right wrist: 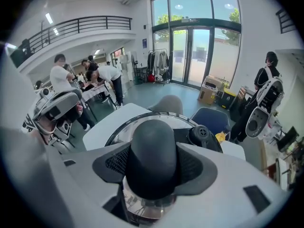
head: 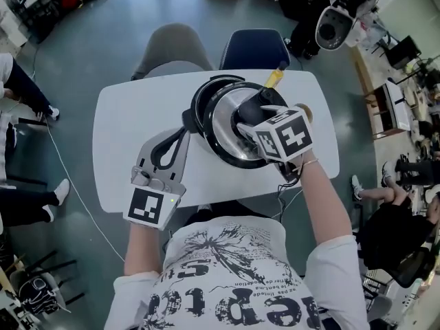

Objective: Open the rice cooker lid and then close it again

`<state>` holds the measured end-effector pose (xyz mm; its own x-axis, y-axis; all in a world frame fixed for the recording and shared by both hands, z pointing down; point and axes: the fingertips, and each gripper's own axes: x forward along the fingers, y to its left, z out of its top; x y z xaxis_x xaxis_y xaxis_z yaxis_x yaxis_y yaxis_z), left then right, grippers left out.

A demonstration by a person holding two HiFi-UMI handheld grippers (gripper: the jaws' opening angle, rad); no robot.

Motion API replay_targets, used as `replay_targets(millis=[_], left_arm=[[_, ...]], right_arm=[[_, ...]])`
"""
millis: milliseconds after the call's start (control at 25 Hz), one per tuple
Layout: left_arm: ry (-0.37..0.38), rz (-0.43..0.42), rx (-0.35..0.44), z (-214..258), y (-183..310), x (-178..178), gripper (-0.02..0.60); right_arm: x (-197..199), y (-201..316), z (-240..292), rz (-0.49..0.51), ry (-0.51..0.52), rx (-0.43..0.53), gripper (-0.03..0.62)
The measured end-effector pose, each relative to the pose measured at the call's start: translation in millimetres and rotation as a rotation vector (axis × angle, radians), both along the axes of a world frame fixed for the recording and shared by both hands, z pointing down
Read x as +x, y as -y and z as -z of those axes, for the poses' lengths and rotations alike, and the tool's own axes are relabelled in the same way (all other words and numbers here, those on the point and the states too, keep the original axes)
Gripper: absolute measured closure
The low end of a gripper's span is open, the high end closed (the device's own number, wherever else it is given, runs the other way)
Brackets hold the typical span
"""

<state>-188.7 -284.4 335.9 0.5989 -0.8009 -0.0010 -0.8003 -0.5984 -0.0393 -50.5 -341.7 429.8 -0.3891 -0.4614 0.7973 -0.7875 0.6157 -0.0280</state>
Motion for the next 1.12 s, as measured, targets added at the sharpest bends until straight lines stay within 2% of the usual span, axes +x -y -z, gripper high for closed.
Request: replay_targets(millis=[240, 360, 560, 960, 1120], left_arm=[[0.015, -0.014, -0.018, -7, -52, 16, 0.569], [0.045, 0.009, -0.016, -9, -82, 29, 0.569], [0.053, 0.055, 0.018, -2, -123, 71, 0.569], [0.04, 0.118, -0.007, -10, -213, 133, 0.569], [0.037, 0.151, -0.017, -11, -236, 146, 0.569]], right_arm=[[25, -57, -12, -0.022, -0.003, -0.009, 0.303], [35, -92, -14, 0.005, 0.016, 0.0, 0.304], [65, -134, -14, 0.067, 0.043, 0.014, 0.303], [123, -217, -29, 0.143, 0.033, -0.019, 0.304], [139, -240, -30, 0.157, 0.041, -0.016, 0.303]])
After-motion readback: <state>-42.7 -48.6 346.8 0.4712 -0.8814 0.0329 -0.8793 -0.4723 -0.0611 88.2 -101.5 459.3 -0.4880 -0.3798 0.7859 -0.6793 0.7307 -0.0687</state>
